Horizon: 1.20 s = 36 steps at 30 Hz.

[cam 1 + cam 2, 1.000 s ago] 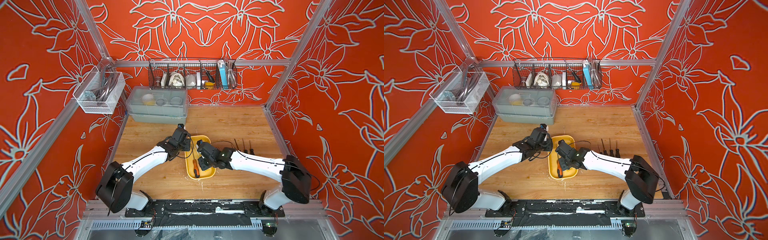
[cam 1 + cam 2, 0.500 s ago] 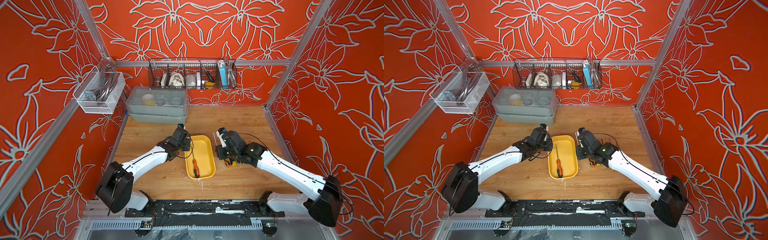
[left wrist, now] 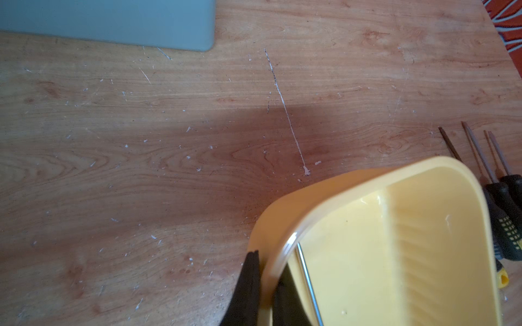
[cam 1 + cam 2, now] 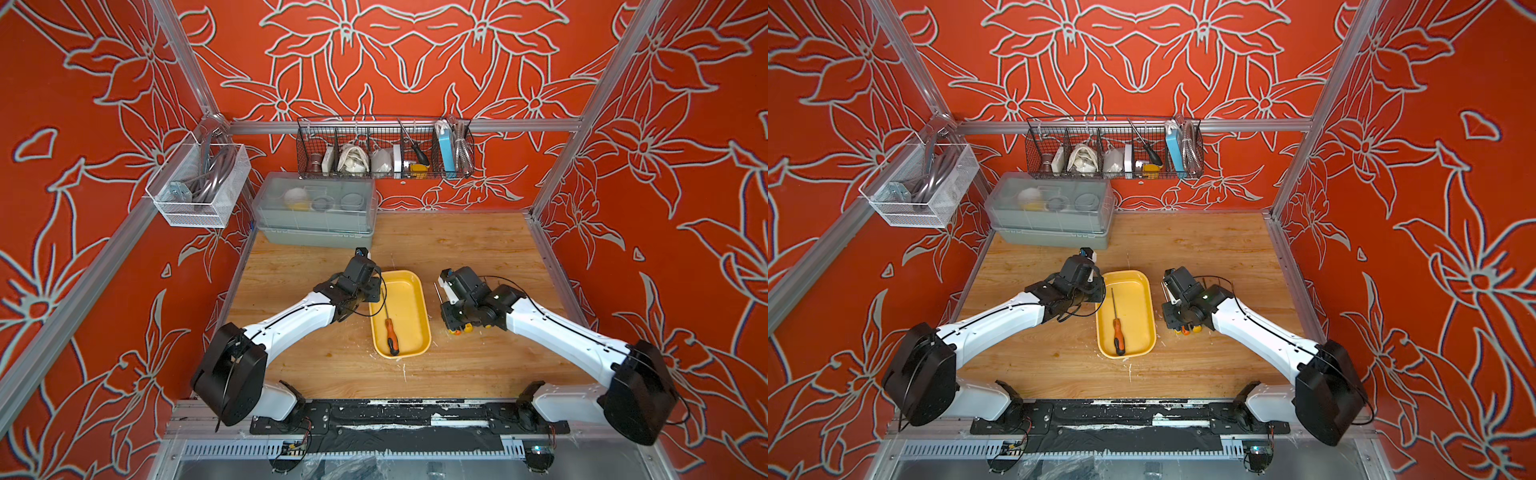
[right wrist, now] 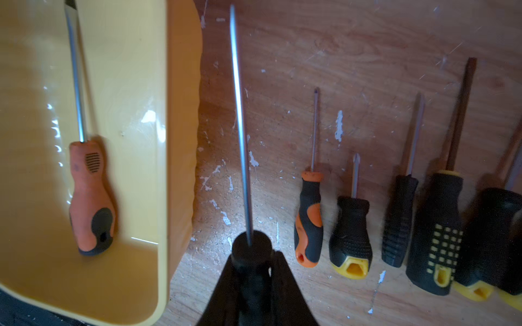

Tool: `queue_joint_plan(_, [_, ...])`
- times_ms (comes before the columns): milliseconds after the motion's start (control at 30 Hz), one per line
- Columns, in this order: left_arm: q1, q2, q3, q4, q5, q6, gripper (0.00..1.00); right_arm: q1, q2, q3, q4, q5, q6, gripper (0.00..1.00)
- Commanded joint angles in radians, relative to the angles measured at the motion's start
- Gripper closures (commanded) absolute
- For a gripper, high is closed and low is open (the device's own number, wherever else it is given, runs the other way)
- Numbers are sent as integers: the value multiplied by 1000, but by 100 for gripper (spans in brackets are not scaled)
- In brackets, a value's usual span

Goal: Take out the screwdriver from the storage box
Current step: Place the screwdriver at the center of the board.

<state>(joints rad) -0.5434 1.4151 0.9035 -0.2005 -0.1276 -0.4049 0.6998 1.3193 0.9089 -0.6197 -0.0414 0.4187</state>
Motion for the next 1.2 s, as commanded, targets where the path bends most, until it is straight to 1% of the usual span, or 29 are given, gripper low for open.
queue_joint_plan(0, [-3,0,29,16,14,-11,100,-6,31,-7,38,-20,-20,100])
queue_joint_plan(367, [-3,-3,26,18,13,-12,100,-12,177,-17,109,-34,-22,100])
queue_joint_plan(1167, [-3,-4,31,13,13,-9,100,-41,242,-12,106,-20,-29,100])
